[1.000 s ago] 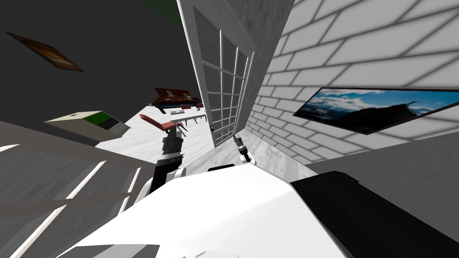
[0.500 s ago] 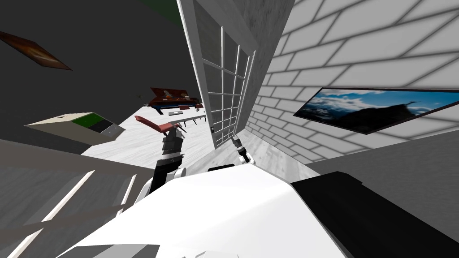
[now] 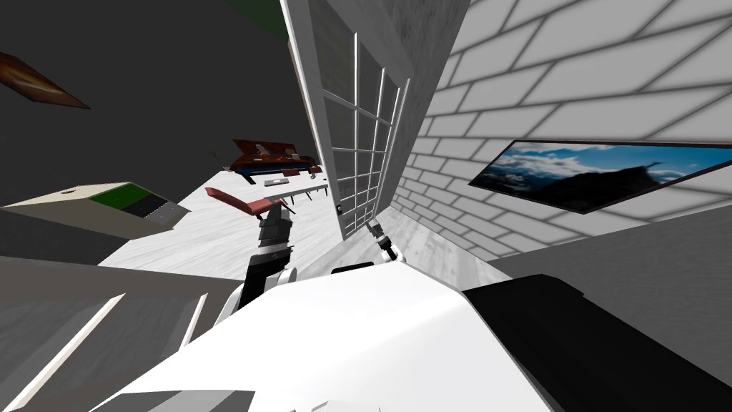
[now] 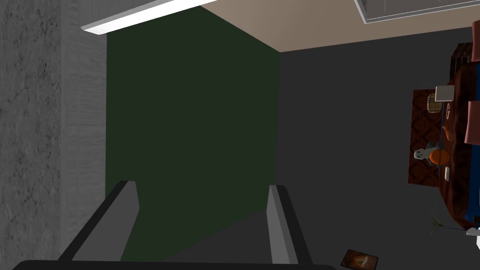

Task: Pull the door open

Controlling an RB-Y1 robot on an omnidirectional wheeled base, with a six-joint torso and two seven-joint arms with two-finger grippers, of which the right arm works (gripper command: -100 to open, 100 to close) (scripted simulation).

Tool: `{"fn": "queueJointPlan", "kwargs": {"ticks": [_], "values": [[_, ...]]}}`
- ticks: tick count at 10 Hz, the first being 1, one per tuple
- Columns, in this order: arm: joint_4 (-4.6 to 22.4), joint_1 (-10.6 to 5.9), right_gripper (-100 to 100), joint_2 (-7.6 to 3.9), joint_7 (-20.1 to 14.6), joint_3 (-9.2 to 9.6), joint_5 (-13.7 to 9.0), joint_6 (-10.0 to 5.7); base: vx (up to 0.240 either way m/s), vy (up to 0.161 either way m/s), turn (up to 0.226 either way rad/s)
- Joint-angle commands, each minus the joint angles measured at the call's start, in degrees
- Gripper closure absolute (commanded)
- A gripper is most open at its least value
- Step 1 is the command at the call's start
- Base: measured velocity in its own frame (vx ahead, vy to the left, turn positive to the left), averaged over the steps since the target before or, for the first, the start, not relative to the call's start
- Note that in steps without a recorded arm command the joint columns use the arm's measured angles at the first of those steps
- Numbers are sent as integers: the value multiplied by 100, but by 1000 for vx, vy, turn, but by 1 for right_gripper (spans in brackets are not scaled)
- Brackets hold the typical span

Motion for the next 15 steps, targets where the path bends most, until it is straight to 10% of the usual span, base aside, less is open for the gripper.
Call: {"fn": "queueJointPlan", "kwargs": {"ticks": [1, 15], "values": [[200, -73, -100, -9, 130, 25, 97, -73, 85, 77, -45], [2031, -680, -100, -100, 1261, 243, 964, -785, 94, 81, -56]]}}
